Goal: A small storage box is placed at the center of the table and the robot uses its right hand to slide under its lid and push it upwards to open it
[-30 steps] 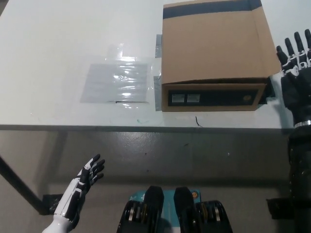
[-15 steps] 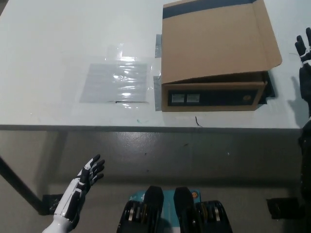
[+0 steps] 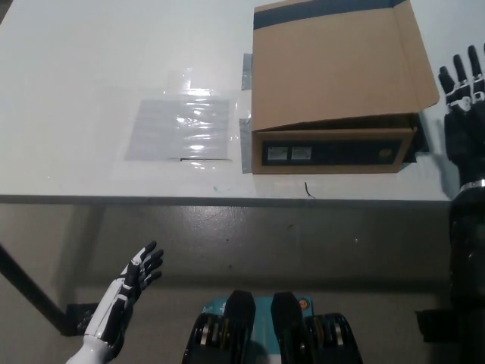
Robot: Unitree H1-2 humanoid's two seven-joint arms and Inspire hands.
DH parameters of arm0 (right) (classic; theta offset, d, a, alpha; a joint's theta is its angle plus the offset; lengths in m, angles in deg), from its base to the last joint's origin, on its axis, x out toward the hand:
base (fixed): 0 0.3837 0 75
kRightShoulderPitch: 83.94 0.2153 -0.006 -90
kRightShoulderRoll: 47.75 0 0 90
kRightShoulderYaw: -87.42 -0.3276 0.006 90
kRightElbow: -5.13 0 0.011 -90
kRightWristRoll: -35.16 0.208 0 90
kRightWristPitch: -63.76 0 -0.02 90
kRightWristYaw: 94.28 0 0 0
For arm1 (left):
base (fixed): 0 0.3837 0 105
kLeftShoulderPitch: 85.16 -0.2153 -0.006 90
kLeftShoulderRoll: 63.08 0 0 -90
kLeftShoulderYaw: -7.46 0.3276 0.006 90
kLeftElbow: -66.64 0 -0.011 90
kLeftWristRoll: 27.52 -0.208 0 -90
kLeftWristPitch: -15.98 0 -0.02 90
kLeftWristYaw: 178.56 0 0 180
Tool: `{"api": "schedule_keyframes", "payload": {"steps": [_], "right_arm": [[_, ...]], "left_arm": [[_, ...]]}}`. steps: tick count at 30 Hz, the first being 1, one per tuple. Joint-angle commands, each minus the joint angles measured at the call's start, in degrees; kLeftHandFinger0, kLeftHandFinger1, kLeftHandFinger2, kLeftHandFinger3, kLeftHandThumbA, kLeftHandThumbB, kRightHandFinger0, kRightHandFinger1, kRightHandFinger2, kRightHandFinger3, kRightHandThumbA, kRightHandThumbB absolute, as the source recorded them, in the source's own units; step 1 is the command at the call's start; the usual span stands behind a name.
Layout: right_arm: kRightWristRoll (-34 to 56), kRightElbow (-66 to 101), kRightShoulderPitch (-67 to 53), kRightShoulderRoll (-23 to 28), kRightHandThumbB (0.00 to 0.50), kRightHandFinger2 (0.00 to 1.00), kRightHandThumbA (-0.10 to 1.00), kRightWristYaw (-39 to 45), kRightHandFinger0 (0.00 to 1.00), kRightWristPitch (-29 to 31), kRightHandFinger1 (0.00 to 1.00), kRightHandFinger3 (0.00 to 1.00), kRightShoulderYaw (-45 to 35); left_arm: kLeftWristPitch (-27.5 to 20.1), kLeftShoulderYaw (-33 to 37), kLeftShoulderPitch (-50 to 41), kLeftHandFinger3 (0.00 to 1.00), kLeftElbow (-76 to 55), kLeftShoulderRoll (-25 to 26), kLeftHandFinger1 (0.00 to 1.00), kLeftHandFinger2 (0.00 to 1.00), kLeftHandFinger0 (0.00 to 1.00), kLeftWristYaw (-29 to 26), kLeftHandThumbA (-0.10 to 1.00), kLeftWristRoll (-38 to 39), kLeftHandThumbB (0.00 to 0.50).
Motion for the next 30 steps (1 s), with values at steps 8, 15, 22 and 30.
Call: {"api": "schedule_keyframes", "payload": {"steps": [8, 15, 22, 30], "right_arm": [[0.67, -3.08, 3.85, 0.72, 0.291, 1.0, 1.0, 4.41, 1.0, 2.39, 1.0, 1.0, -0.84], [0.74, -2.84, 3.88, 0.29, 0.298, 1.0, 1.0, 4.02, 1.0, 1.95, 1.0, 1.0, -1.03], [0.69, 3.29, 3.4, -1.7, 0.33, 1.0, 1.0, 2.28, 1.0, -0.4, 1.0, 1.0, 0.33], [-0.12, 12.02, 1.27, -5.67, 0.295, 1.0, 1.0, -0.13, 1.0, -4.27, 1.0, 1.0, 3.33]], "left_arm": [[-2.64, 0.13, 0.3, 1.0, -0.86, 0.76, 1.0, 1.0, 1.0, 0.74, 1.0, -0.06, 0.304], [-1.99, 0.04, 0.24, 1.0, -0.77, 0.62, 1.0, 1.0, 1.0, 0.93, 1.0, 0.61, 0.337], [-2.05, 0.3, 0.23, 1.0, -0.77, 0.57, 1.0, 1.0, 1.0, 0.71, 1.0, -0.16, 0.342], [-2.39, 0.24, 0.33, 1.0, -0.17, 0.64, 1.0, 1.0, 1.0, 0.9, 1.0, 0.18, 0.347]]}}
